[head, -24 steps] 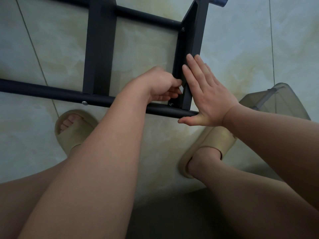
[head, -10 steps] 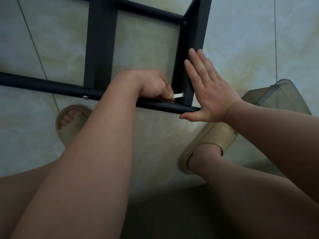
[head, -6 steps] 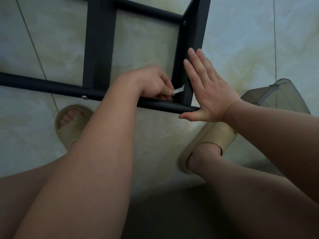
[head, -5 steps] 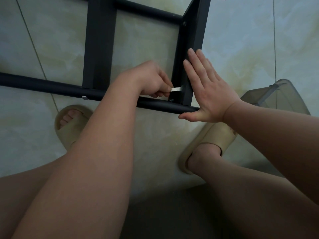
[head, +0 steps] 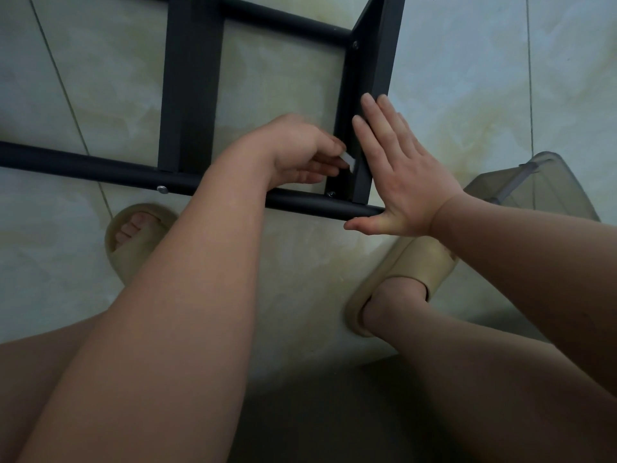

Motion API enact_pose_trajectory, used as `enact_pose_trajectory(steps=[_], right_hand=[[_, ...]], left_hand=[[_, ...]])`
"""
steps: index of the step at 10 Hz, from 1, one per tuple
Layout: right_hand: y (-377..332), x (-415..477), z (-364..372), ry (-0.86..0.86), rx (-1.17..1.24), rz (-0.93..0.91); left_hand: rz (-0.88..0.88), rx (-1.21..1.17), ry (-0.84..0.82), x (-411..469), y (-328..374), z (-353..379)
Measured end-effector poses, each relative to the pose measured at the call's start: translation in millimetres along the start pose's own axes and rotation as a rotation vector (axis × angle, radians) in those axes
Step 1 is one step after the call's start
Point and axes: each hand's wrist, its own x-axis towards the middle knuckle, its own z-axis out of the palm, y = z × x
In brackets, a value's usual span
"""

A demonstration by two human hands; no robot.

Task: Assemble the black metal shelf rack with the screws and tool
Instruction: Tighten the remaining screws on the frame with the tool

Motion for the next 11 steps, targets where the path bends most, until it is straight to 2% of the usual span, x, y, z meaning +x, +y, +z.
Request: enact_pose_trajectory(steps=[3, 5, 8, 11], right_hand=[[-1, 0, -2, -0.007, 0.004, 0.004], [0, 1, -2, -0.001, 0.003, 0.001], [0, 1, 1, 0.003, 0.008, -0.001], [0, 1, 1, 0.008, 0.011, -0.002]], left_hand=[[-0.055, -0.075, 0.026, 4, 2, 11], [-0.016, -0.125, 0.123, 4, 6, 15], [-0.044, 0.054, 0.036, 0, 7, 14], [-0.035, 0.091, 0.063, 3, 8, 14]])
